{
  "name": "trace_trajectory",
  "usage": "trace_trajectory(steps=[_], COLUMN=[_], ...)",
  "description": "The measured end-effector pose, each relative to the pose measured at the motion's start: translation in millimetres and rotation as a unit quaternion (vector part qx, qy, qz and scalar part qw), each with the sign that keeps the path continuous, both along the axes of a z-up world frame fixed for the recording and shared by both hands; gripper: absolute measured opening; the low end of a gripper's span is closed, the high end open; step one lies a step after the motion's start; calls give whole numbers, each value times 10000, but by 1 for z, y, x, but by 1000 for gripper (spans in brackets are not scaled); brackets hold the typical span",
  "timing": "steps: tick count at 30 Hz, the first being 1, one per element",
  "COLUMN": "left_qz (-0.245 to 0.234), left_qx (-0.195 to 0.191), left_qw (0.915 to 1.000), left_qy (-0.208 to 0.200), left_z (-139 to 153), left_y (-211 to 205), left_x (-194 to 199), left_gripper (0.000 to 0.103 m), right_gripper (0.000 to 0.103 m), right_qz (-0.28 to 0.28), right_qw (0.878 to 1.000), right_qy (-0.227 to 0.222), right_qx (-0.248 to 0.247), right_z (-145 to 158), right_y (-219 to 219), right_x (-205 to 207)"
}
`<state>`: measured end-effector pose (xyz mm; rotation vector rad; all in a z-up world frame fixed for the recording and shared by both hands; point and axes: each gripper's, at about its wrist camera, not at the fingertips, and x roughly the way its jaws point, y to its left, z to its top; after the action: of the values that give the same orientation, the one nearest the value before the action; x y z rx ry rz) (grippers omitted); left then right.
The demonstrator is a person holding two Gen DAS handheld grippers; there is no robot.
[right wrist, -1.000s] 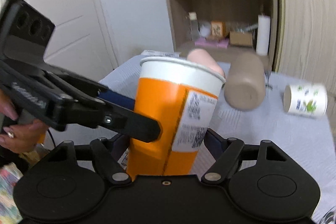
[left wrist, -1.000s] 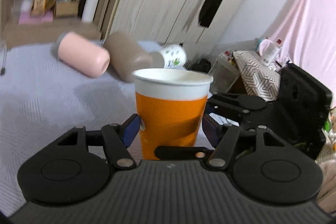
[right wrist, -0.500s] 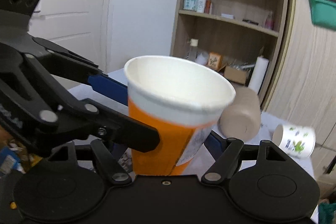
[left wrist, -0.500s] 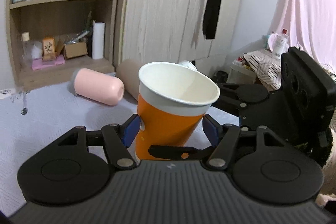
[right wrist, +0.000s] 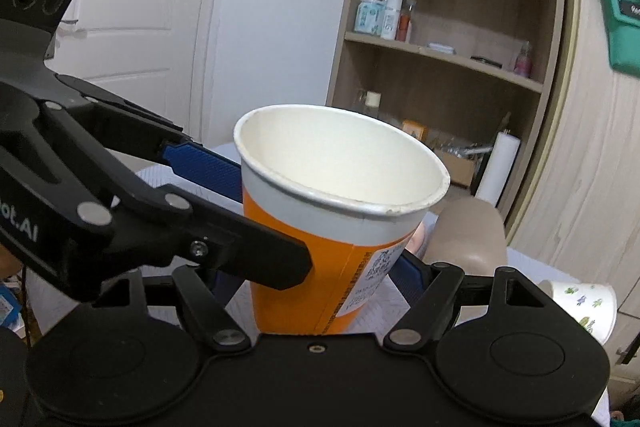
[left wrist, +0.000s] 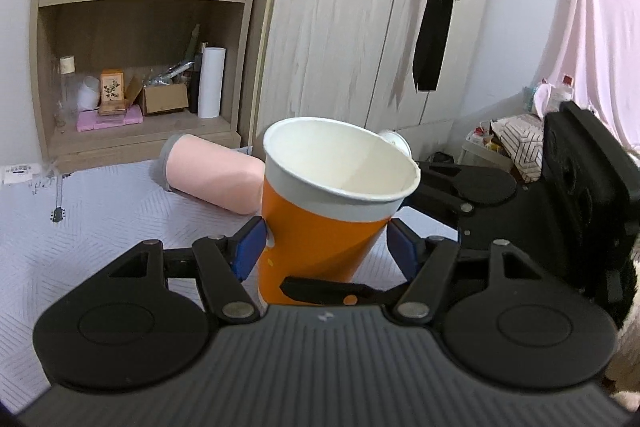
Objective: Flip cup upright
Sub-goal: 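Rotate the held orange cup rim-up with both grippers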
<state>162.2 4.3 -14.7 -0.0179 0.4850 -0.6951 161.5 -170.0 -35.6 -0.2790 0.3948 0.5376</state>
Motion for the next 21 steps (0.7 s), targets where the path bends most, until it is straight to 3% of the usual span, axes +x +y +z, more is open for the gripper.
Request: trace_trajectory(steps=[6,11,18,21], left_qz=[41,118,316,372], left_qx=[67,218,149,328], left_qw=[10000,9997,9990,9977], left_qy=[-1,91,267,466], left_z=[-1,-1,1,5], left_y=[1,-1,0,-3], left_x=[-2,-6,-15,-21], left_gripper=[69,75,75,76], right_gripper=[82,92,92,92], right_qz=[-11,-75,-268,-329], right_qw=[9998,9996,9994,9987], right_qy=[-177,-262,-141,-6], right_qx=[-85,-26,182,386], right_z=[-3,-2,1,4], right_y=[7,9,-1,-11], right_x=[-7,-12,-15,-20])
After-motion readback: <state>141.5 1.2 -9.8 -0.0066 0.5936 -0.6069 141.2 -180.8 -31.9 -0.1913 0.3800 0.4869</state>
